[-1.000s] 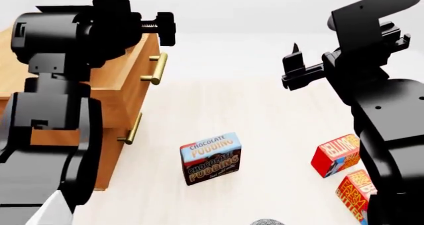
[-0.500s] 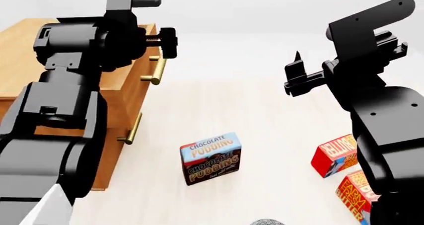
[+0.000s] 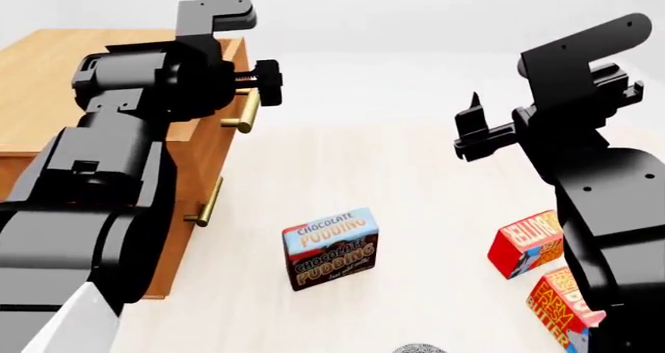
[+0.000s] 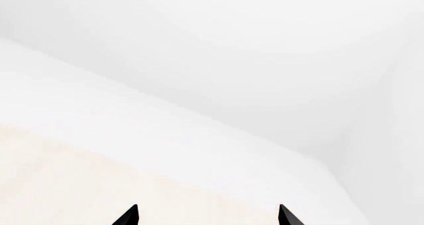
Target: Put the bowl in the top drawer of the cabinet.
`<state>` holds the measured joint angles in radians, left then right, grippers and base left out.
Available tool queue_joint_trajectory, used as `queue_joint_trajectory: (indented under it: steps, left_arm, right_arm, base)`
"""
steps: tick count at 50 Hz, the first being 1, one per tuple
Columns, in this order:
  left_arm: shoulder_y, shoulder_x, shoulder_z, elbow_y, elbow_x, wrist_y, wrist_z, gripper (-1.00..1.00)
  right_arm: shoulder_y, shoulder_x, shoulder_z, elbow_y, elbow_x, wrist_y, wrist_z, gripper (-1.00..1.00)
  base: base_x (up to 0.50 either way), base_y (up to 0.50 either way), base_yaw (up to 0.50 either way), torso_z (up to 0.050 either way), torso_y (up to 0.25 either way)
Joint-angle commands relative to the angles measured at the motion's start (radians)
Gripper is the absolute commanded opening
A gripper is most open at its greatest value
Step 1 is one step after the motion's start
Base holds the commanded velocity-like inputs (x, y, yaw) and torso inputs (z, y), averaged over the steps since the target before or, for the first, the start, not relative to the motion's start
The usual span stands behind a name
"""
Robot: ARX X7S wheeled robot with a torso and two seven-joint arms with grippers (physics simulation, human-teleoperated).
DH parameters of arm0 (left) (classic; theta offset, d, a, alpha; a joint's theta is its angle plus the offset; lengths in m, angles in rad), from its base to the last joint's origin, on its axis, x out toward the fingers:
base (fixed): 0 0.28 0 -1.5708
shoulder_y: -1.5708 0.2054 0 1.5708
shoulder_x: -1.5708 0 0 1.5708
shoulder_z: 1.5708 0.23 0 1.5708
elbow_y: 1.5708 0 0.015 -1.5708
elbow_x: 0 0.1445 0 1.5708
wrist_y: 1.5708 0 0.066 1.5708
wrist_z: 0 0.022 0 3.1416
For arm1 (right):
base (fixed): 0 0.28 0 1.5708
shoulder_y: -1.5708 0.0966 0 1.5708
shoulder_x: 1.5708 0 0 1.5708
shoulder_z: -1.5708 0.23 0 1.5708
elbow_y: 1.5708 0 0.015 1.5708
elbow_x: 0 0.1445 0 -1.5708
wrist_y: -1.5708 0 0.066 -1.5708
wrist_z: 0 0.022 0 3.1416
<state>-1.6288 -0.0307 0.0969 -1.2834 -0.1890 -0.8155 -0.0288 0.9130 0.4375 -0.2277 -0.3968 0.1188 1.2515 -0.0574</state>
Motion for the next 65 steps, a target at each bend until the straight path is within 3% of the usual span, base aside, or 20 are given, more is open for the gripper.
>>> queue_joint_trajectory:
  steps: [1,14,33,54,65]
  left_arm:
    - [0.007,0.014,-0.049,-0.024,0.001,-0.015,0.034,1.0]
    - [-0.009,0.017,-0.073,-0.01,-0.02,-0.052,0.101,1.0]
    - [0.085,0.021,-0.097,0.279,-0.151,-0.251,0.065,1.0]
    - [0.096,0.027,0.037,0.273,-0.418,-0.24,-0.001,1.0]
    - [0.159,0.026,0.12,0.397,-0.589,-0.273,-0.086,1.0]
  right_arm:
    - [-0.011,0.007,0.002,0.002,0.002,-0.007,0.001,1.0]
    - [-0.01,0.008,0.002,-0.001,0.003,-0.002,0.005,1.0]
    - [-0.01,0.009,0.006,0.007,0.004,-0.008,0.01,1.0]
    - [-0.041,0.025,0.027,-0.005,0.015,-0.015,0.004,1.0]
    - [-0.065,0.025,0.039,0.0,0.02,-0.036,0.005,1.0]
  base:
    - [0.0,0.0,0.0,0.0,0.0]
    - [0.0,0.0,0.0,0.0,0.0]
    - [0.0,0.0,0.0,0.0,0.0]
    - [0.0,0.0,0.0,0.0,0.002]
    - [0.0,0.0,0.0,0.0,0.003]
